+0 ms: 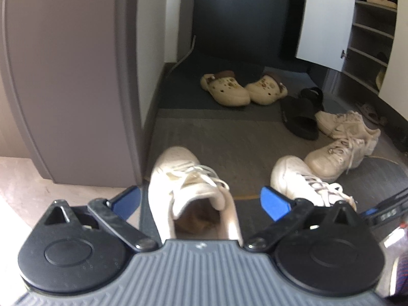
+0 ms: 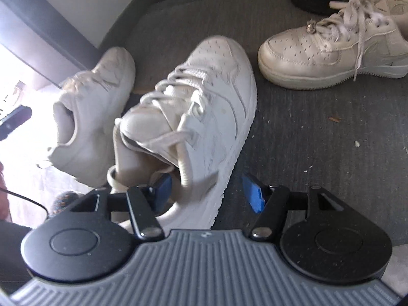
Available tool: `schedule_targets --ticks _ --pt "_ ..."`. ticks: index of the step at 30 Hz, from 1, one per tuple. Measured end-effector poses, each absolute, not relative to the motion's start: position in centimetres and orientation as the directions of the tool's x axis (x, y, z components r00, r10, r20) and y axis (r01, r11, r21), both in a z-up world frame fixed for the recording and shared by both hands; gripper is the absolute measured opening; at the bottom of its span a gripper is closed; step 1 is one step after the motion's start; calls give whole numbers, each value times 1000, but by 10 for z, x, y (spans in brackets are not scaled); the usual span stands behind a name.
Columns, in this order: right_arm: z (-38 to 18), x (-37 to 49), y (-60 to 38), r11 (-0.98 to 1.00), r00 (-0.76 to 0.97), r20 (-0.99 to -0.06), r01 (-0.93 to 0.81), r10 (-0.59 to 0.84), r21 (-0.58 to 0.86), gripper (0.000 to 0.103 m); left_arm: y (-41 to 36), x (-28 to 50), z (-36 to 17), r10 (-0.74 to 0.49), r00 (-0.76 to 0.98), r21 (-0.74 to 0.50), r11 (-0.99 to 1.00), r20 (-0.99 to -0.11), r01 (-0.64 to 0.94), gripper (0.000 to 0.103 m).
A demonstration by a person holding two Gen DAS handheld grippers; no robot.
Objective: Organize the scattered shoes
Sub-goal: 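Grasp another white sneaker by its heel collar with the right tool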
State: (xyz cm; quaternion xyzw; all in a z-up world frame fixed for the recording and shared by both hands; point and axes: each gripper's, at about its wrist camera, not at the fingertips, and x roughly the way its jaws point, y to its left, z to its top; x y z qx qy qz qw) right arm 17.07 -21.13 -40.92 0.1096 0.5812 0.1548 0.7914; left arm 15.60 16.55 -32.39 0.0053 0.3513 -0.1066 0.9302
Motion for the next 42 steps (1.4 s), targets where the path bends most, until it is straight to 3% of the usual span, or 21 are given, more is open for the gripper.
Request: schedule_targets --ticks 7,14,23,32,42 --pt "-420 183 -207 940 323 -883 -88 341 331 62 164 159 -328 -203 718 -75 976 -666 206 102" --pt "-419 182 -202 935 361 -864 -92 351 341 43 168 158 -329 -205 715 -92 977 -668 195 102" --pt "-393 208 -216 909 448 -813 1 373 417 33 169 159 -328 -196 717 -94 979 -669 181 102" --pt "-384 249 -203 862 497 -768 74 403 501 31 173 161 -328 -196 714 -106 980 -672 169 102" --pt "-404 275 -143 900 467 -796 2 385 436 31 184 167 -335 -167 684 -137 986 -710 98 102"
